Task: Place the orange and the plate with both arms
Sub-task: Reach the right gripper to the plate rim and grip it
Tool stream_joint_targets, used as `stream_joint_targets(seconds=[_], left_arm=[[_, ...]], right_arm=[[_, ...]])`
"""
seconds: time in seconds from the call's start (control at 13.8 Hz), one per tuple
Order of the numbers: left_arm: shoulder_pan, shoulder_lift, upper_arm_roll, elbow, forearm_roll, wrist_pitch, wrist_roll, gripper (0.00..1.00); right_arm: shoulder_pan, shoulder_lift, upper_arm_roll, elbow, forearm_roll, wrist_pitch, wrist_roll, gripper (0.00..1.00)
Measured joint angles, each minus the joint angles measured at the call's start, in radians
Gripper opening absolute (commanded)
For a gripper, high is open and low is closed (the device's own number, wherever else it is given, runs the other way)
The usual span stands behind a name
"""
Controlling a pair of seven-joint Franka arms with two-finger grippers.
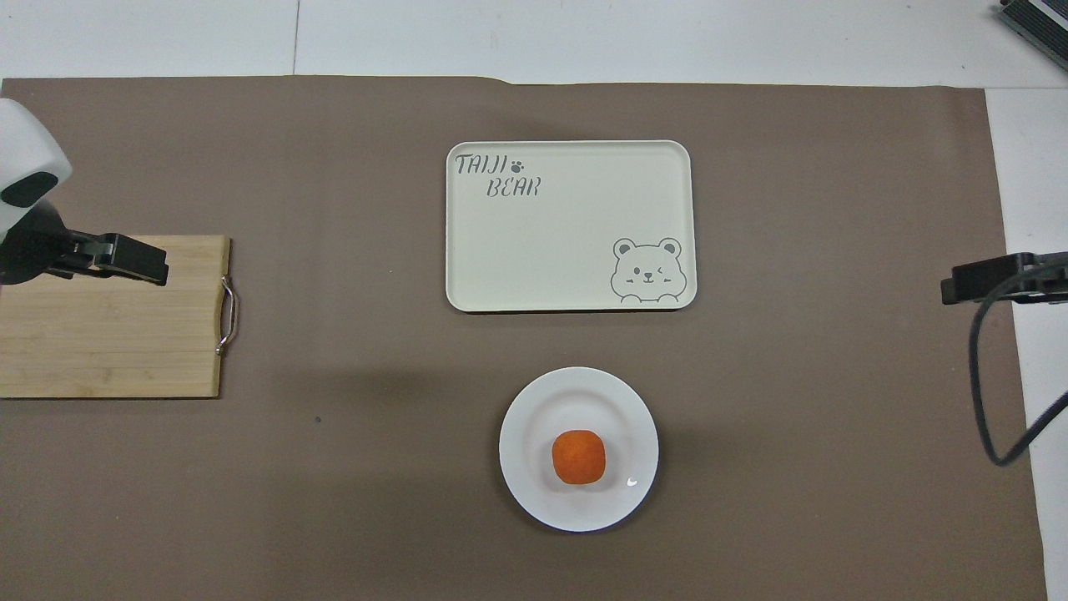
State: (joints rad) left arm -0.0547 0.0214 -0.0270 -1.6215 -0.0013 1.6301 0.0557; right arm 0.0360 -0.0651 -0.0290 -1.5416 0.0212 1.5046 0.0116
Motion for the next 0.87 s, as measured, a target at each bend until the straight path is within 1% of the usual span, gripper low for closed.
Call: stream_joint_targets(seconds=[0.15,0.36,0.51,0.73,0.87], left_arm=[[0.000,0.000,0.000,0.000,0.000,0.000,0.000,1.00],[0.000,0.000,0.000,0.000,0.000,0.000,0.000,1.00],[0.000,0.000,0.000,0.000,0.000,0.000,0.000,1.00],[0.000,0.000,0.000,0.000,0.000,0.000,0.000,1.00],[0.000,0.000,0.000,0.000,0.000,0.000,0.000,1.00]], right_arm=[[-0.002,0.000,0.002,-0.033,0.073,0.006,-0.003,1.00],[-0.005,0.001,-0.004,-0.137,0.200,0.089,-0.012,1.00],[-0.003,0.002,-0.003,-0.229,0.311,0.149,-0.037,1.00],[-0.001,0.004,0.001,-0.372,0.463,0.235,-0.125,1.00],[0.015,0.006,0.003,-0.506,0.571,0.328,-0.234,1.00]])
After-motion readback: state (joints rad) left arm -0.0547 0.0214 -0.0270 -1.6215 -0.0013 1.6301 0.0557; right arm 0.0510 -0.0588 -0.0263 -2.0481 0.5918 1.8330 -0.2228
